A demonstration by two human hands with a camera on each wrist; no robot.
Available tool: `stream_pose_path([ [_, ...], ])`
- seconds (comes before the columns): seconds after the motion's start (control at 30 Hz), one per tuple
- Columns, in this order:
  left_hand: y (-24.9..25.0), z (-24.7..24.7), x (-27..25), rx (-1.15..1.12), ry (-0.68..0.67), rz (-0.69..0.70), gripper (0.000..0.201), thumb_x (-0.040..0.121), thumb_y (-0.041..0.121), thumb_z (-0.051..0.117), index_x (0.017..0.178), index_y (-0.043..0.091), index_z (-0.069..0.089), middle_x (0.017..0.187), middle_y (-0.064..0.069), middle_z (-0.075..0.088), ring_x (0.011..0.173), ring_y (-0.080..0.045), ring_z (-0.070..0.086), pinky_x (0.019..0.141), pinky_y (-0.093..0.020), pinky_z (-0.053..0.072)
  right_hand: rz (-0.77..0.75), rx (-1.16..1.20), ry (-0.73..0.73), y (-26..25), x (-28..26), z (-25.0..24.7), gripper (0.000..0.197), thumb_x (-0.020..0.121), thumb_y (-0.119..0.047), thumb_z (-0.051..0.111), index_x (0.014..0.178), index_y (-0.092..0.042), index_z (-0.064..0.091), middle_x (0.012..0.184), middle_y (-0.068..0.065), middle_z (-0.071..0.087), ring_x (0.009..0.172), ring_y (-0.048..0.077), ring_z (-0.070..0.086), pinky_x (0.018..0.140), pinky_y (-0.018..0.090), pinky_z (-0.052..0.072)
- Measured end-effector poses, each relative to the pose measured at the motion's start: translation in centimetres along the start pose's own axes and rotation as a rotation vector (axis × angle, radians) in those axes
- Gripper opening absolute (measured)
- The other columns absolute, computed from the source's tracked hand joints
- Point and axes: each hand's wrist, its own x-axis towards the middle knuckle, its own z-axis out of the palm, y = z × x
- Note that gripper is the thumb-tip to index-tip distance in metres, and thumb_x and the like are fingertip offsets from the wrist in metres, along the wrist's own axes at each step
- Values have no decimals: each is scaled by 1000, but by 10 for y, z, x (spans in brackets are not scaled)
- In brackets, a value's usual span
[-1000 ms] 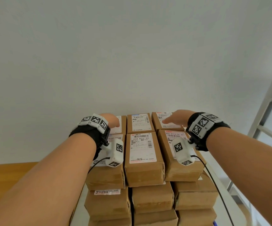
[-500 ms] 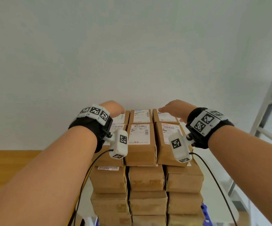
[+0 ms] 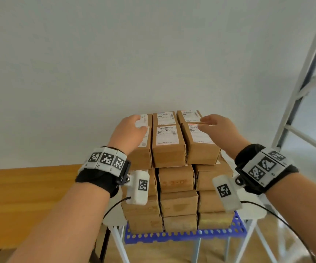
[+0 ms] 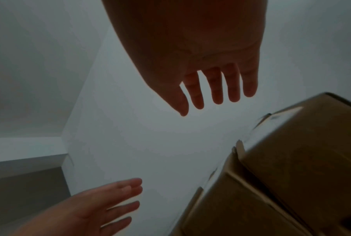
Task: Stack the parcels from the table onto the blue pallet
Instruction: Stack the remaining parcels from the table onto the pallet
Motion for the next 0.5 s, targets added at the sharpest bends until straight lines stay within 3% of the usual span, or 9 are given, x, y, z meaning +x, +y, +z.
stream_pose_path([
  [0.1,-20,6,-32,-67,102,6,50,98,28,51,146,22,38,147,1,43,132,-19,45,107,-37,41,15,24,28,14,-31,9,31,94,-29,60,124,-24,62,123,-6,60,113,14,55,97,35,45],
  [0.2,-43,13,-56,-131,171,-79,53,98,24,52,148,19,34,150,-2,39,134,-20,40,102,-30,38,69,41,45,29,-56,18,30,94,-29,58,124,-25,62,116,-8,61,108,11,57,90,31,46],
  [0.33,-75,31,-71,-216,171,-229,65,95,24,56,151,15,25,155,-7,30,142,-25,30,115,-41,30,150,59,63,50,-79,34,27,94,-32,57,120,-29,63,112,-11,63,105,9,57,87,31,47],
  [0.43,-91,48,-81,-265,152,-315,72,95,25,58,153,13,18,158,-8,24,144,-26,26,116,-42,28,189,80,74,61,-91,46,28,95,-27,57,123,-27,62,114,-9,62,106,10,57,80,24,41],
  [0.5,-96,58,-88,-302,115,-360,74,95,26,58,154,14,14,159,-7,22,144,-27,26,115,-43,29,214,113,106,68,-97,49,34,94,-24,57,128,-24,59,120,-5,60,111,12,55,84,26,41],
])
